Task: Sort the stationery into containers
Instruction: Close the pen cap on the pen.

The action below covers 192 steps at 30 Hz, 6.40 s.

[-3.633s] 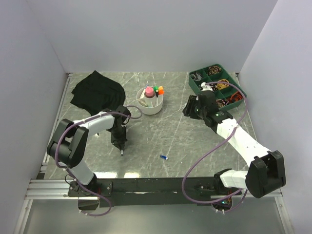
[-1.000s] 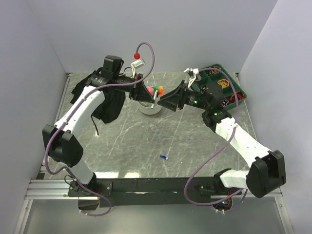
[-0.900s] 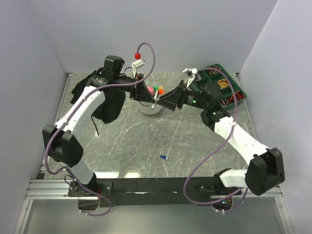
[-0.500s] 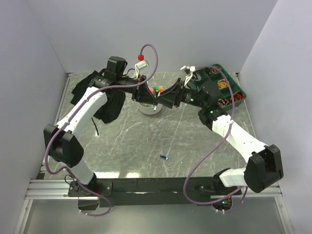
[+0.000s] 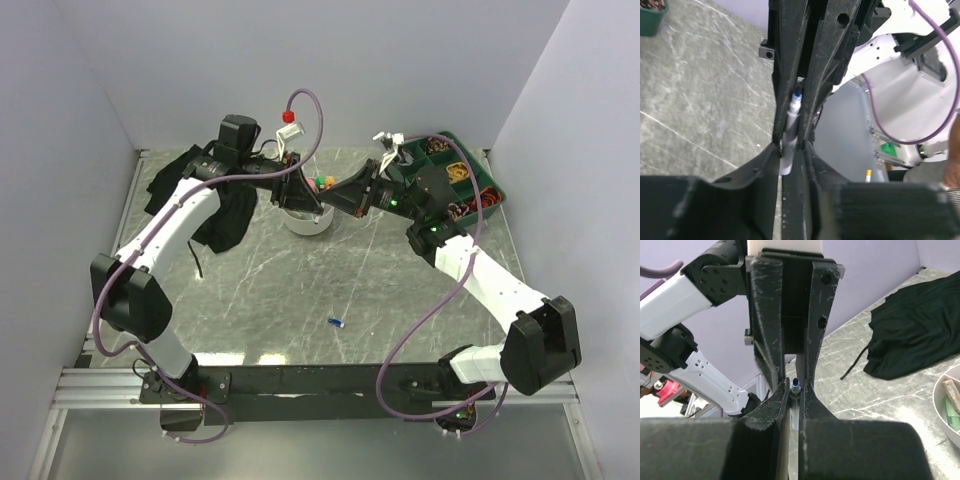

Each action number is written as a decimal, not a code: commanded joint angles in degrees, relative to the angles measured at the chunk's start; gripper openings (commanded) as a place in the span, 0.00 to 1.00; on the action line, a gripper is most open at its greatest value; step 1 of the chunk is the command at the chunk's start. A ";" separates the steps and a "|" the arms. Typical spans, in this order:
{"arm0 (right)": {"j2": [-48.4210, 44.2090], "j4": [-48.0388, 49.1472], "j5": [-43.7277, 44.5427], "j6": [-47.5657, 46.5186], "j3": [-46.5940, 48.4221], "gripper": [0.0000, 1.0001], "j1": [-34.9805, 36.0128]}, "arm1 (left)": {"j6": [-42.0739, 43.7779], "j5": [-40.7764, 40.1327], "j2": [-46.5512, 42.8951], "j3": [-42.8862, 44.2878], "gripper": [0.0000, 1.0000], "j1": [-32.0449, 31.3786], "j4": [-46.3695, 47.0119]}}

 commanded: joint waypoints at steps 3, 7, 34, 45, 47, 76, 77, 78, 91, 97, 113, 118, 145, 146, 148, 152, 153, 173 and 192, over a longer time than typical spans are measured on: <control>-0.40 2.12 2.88 0.08 2.32 0.00 0.19 | -2.51 1.48 0.82 0.52 0.33 -0.67 2.98; -0.49 2.12 3.15 0.34 2.41 0.00 0.10 | -3.48 1.83 0.91 0.35 0.31 -0.75 3.78; -15.51 -54.22 10.57 -54.33 -7.52 0.64 3.26 | 12.94 -17.12 -3.13 -6.59 0.01 11.11 -12.55; -10.78 -51.41 30.02 -54.15 -15.70 0.59 23.73 | 13.14 -25.07 -11.92 -16.08 0.01 13.48 -11.78; -8.59 -50.61 33.02 -55.28 -15.35 0.57 25.41 | 12.70 -24.80 -13.76 -16.53 0.01 14.10 -11.43; 10.85 -54.04 36.55 -57.14 -8.14 0.50 31.48 | 8.92 -22.16 -22.65 -22.15 0.01 20.60 -8.18; 10.85 -53.86 36.55 -57.22 -8.23 0.50 31.57 | 8.74 -21.99 -22.73 -22.33 0.01 20.78 -8.00; 11.02 -53.86 36.72 -57.31 -8.40 0.50 31.57 | 8.48 -21.81 -22.73 -22.50 0.01 20.78 -7.48; 16.12 -54.30 38.48 -56.52 -7.35 0.45 31.57 | 6.98 -21.46 -22.82 -23.47 0.01 21.39 -6.07; 18.05 -54.82 37.95 -56.52 -7.18 0.29 31.74 | 6.19 -21.20 -22.91 -24.52 0.01 21.75 -5.36; -16.71 -50.64 47.00 -94.28 -7.25 0.00 22.61 | 21.64 -0.11 -9.56 -13.92 0.01 13.06 -33.56; -23.78 -22.83 52.18 -116.58 -22.27 0.00 22.16 | 18.86 6.55 -1.39 -8.97 0.01 7.61 -31.83; -17.72 -5.70 31.62 -126.57 -21.42 0.00 17.42 | -59.99 23.19 -1.99 -27.95 0.01 1.36 55.90; -16.67 -5.78 32.06 -126.40 -20.63 0.00 17.24 | -59.99 23.36 -2.25 -28.39 0.01 1.27 55.90; -16.05 -5.09 31.28 -126.22 -20.36 0.00 16.02 | -60.08 23.36 -2.61 -29.79 0.01 1.36 56.77; -16.22 -6.40 27.68 -127.89 -20.27 0.00 12.15 | -68.91 23.63 -0.86 -32.26 0.01 1.80 70.01; -16.83 -7.27 26.10 -128.76 -20.18 0.00 11.19 | -70.17 23.63 -0.15 -31.82 0.01 1.62 72.14; -27.39 -23.18 24.51 -127.97 -15.53 0.00 3.01 | -72.63 23.72 4.95 -29.71 0.01 -6.73 78.90; -20.44 -47.33 -6.34 -153.45 -6.30 0.00 -8.33 | -75.46 23.54 2.14 -33.31 0.01 -10.42 84.28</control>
